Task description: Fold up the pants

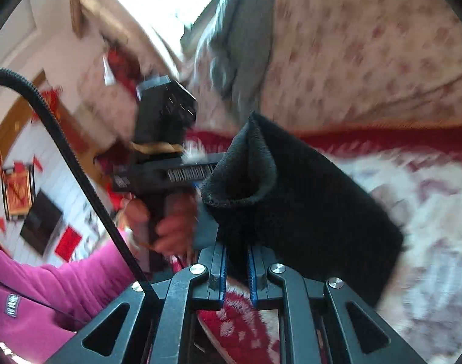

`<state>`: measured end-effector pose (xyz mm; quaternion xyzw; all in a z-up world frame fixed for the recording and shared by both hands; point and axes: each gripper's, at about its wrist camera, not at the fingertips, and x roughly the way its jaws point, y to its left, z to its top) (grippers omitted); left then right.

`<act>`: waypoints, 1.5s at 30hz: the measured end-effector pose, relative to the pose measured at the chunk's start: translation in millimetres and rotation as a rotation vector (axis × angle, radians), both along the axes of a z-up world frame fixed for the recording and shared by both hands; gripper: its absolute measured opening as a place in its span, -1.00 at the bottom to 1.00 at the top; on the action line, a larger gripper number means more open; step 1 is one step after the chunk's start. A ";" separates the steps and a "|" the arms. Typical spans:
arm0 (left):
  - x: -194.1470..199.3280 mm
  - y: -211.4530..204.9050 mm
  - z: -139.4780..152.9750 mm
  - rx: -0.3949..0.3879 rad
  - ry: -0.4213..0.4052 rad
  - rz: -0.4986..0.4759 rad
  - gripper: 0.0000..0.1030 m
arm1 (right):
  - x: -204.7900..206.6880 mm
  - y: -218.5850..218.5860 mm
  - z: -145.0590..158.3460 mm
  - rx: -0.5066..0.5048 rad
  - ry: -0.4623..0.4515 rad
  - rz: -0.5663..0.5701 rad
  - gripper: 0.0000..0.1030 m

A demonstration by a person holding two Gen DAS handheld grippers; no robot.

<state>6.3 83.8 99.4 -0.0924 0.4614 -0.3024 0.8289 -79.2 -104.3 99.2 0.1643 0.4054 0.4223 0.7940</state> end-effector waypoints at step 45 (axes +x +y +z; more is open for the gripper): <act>-85.3 27.2 -51.5 -0.058 0.117 0.214 -0.61 | 32.7 9.9 -52.4 -0.203 0.158 -0.222 -0.20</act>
